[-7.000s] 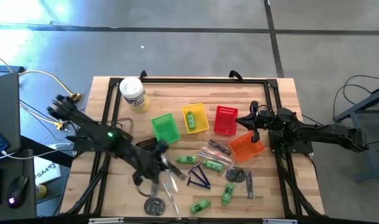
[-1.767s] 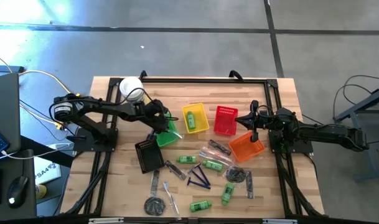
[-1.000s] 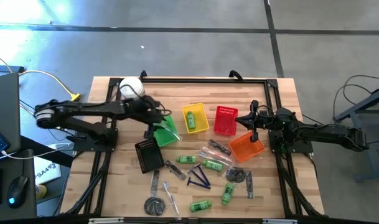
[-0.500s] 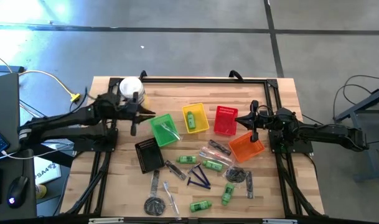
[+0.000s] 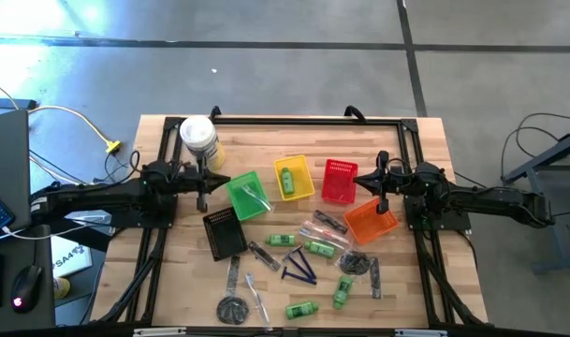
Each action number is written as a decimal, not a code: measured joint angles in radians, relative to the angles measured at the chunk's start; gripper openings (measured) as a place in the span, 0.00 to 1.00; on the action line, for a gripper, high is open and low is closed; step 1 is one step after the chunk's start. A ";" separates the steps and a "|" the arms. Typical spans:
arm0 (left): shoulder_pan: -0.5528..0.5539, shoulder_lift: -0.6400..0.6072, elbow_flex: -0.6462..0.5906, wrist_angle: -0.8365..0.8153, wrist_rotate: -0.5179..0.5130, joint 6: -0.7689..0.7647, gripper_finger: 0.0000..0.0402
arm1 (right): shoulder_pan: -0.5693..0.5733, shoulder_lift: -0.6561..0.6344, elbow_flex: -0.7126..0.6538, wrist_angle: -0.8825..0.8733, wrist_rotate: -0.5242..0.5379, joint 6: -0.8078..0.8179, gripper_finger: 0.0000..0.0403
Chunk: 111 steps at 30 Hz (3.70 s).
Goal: Pick & Place Travel size toiletries
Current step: Put the blue razor into the black bin
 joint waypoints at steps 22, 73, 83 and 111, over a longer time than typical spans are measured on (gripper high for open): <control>-0.030 0.001 -0.024 -0.040 -0.011 0.090 0.00 | 0.000 0.000 0.000 0.006 0.000 0.003 0.01; -0.030 0.003 -0.013 0.002 0.127 0.114 0.00 | 0.000 0.000 0.021 -0.006 0.020 0.182 0.01; -0.030 0.002 -0.011 0.064 0.125 0.075 0.00 | 0.222 0.075 0.276 -0.369 0.108 0.222 0.01; -0.030 0.002 -0.010 -0.099 0.123 0.006 0.00 | 1.117 0.979 0.953 -1.290 0.372 1.623 0.08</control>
